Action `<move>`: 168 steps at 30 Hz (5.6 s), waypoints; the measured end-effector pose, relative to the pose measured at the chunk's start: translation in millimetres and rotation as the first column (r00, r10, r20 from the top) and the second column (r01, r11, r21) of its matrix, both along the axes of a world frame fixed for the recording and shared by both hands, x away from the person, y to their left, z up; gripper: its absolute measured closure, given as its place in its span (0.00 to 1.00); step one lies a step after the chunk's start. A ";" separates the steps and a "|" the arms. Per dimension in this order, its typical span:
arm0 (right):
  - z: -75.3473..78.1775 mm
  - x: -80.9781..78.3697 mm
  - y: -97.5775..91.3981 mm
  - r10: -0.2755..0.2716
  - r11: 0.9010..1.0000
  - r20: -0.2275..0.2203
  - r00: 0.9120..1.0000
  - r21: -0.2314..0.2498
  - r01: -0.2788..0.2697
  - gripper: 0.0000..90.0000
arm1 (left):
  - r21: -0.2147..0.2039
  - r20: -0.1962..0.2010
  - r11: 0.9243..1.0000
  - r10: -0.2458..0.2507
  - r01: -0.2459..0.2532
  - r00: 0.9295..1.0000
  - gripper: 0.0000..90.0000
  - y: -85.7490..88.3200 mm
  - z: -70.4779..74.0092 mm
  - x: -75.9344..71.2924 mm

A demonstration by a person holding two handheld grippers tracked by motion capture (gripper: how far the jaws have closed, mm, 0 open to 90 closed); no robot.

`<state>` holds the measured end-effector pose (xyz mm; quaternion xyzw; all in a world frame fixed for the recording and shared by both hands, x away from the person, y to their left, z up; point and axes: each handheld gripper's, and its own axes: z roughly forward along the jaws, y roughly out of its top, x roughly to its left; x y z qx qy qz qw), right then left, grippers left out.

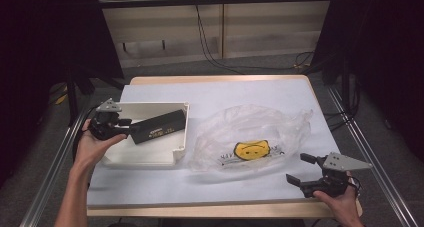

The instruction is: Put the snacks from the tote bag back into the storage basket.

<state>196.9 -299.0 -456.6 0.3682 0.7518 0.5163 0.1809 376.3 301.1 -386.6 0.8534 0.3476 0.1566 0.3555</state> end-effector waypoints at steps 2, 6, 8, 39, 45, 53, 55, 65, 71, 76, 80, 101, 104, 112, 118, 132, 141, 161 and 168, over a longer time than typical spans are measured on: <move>0.1 -0.1 -0.5 0.000 1.000 0.000 1.000 0.002 0.000 0.10 | -0.013 -0.007 1.000 -0.003 0.003 1.000 0.78 0.2 -2.0 -3.6; -0.2 0.2 -2.7 -0.005 1.000 -0.001 1.000 0.009 0.005 0.10 | -0.027 -0.011 1.000 0.002 -0.003 1.000 0.93 1.2 -9.3 -12.9; 0.0 0.2 -2.7 -0.008 1.000 0.002 1.000 0.007 0.008 0.10 | -0.026 -0.012 1.000 0.007 -0.007 1.000 0.96 -0.6 -14.6 -17.0; 0.8 2.2 -2.3 -0.016 1.000 0.001 1.000 0.027 0.016 0.10 | -0.043 -0.020 0.993 0.108 -0.109 0.994 1.00 -14.0 -68.8 -8.3; 0.1 2.1 -4.2 -0.018 1.000 0.000 1.000 0.020 0.018 0.10 | -0.039 -0.022 0.991 0.127 -0.128 0.992 1.00 -16.2 -71.4 -3.7; -0.4 -0.1 -1.8 -0.002 1.000 -0.002 1.000 0.004 0.002 0.10 | -0.029 -0.025 0.992 0.126 -0.126 0.992 1.00 -20.2 -73.4 4.2; -0.7 0.7 -1.5 0.000 1.000 -0.002 1.000 0.005 0.000 0.10 | -0.029 -0.026 0.991 0.131 -0.132 0.991 1.00 -22.8 -74.1 6.3; -0.9 1.0 -3.7 -0.002 1.000 -0.002 1.000 0.007 0.002 0.10 | -0.026 -0.041 0.989 0.147 -0.149 0.988 1.00 -28.8 -78.3 17.9; -1.3 1.5 -4.4 0.001 1.000 -0.002 1.000 0.013 -0.001 0.10 | -0.038 -0.046 0.984 0.171 -0.172 0.984 1.00 -26.6 -77.0 22.5; -1.5 1.1 -4.2 0.005 1.000 -0.004 1.000 0.008 -0.005 0.10 | -0.009 -0.061 0.986 0.165 -0.166 0.984 1.00 -29.1 -75.9 26.4; -2.4 1.2 -5.7 -0.003 1.000 -0.010 1.000 0.011 0.004 0.10 | -0.005 -0.066 0.984 0.178 -0.179 0.982 1.00 -33.3 -71.4 32.6; -3.1 2.7 -8.3 -0.008 1.000 -0.011 1.000 0.016 0.008 0.10 | 0.025 -0.082 0.986 0.167 -0.166 0.982 0.96 -38.2 -65.9 43.9; -2.6 1.9 -7.5 -0.012 1.000 -0.010 1.000 0.015 0.012 0.10 | 0.015 -0.073 0.989 0.149 -0.148 0.986 0.88 -35.6 -61.8 39.7; -1.2 -0.7 -6.8 -0.009 1.000 -0.007 1.000 0.009 0.009 0.10 | -0.019 -0.016 0.999 0.043 -0.043 0.999 0.58 -30.6 -46.7 25.1; -1.2 -0.5 -5.5 -0.009 1.000 -0.006 1.000 0.005 0.009 0.10 | -0.061 0.036 0.998 -0.013 0.015 0.999 0.19 -20.8 -32.0 16.8; -0.5 -2.7 -6.2 -0.016 1.000 -0.004 1.000 0.003 0.016 0.10 | -0.131 0.064 0.980 -0.141 0.148 0.988 0.04 4.9 2.7 3.3; -0.7 -2.6 -5.0 -0.022 1.000 -0.005 1.000 -0.003 0.022 0.10 | -0.160 0.139 0.975 -0.131 0.153 0.982 0.04 63.9 24.0 -6.1; 0.1 -6.0 -7.6 -0.029 1.000 0.001 1.000 -0.002 0.029 0.10 | -0.116 0.180 0.993 0.059 -0.038 0.982 0.03 52.1 15.2 -77.0; 1.1 -7.1 -7.4 -0.030 1.000 0.004 1.000 -0.004 0.030 0.10 | -0.159 0.182 0.984 0.111 -0.082 0.977 0.03 42.9 5.7 -102.4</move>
